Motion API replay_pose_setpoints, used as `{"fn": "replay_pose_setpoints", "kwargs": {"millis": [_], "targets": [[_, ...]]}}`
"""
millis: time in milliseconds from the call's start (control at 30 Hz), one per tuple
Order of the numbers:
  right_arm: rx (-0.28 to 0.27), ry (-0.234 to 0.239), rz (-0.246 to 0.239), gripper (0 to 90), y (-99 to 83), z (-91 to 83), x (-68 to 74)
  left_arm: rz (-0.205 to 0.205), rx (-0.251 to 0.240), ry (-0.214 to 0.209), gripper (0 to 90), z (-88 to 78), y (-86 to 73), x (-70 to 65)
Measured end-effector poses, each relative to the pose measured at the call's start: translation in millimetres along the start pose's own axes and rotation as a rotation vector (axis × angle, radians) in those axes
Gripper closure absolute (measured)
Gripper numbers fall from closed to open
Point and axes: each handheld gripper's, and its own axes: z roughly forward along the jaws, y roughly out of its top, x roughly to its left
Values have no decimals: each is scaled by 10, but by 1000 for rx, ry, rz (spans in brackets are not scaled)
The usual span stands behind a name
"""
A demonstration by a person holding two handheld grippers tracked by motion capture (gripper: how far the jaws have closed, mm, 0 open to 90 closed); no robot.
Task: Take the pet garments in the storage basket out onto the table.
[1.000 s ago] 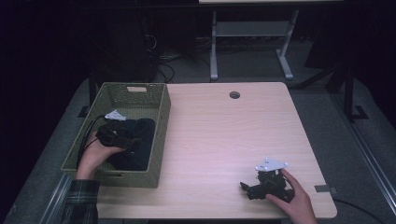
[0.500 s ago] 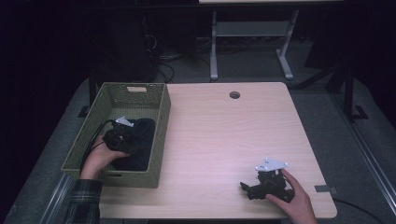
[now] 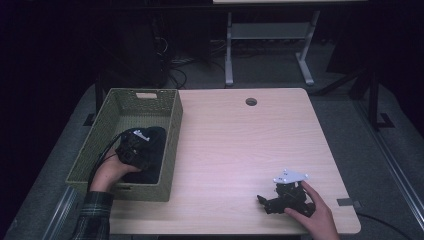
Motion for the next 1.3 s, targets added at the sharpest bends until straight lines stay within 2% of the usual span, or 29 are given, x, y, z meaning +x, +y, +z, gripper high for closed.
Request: {"fn": "replay_pose_setpoints", "kwargs": {"millis": [100,133,167,200,233,333,367,467,533,633,700,800,833,867,967,1033,1133,1167,1267,1300], "targets": [[0,0,0,0,0,0,0,-1,4,-3,327,-7,-2,-4],[0,0,0,0,0,0,0,-4,6,0,327,-18,-2,0],[0,0,0,0,0,0,0,-22,9,-17,464,-41,-4,15],[0,0,0,0,0,0,0,-22,9,-17,526,-41,-4,15],[0,0,0,0,0,0,0,-26,7,-38,588,-53,-7,21],[0,0,0,0,0,0,0,-34,24,-53,679,-71,4,21],[0,0,0,0,0,0,0,-49,29,-63,693,-83,9,34],[0,0,0,0,0,0,0,-69,20,-80,716,-109,12,46],[0,0,0,0,0,0,0,-67,16,-84,722,-129,12,58],[0,0,0,0,0,0,0,-85,-22,-98,722,-176,9,82],[0,0,0,0,0,0,0,-87,-30,-101,722,-188,6,91],[0,0,0,0,0,0,0,-101,-68,-112,720,-221,2,105],[0,0,0,0,0,0,0,-106,-98,-112,712,-245,-2,105],[0,0,0,0,0,0,0,-106,-98,-112,712,-245,-2,105],[0,0,0,0,0,0,0,-110,-144,-123,713,-295,-12,122],[0,0,0,0,0,0,0,-122,-194,-129,714,-346,-18,142],[0,0,0,0,0,0,0,-122,-224,-140,715,-386,-27,163],[0,0,0,0,1,0,0,-128,-255,-140,715,-408,-31,164],[0,0,0,0,0,0,0,-129,-276,-132,718,-438,-38,179],[0,0,0,0,0,0,0,-135,-297,-123,718,-466,-46,187]]}}
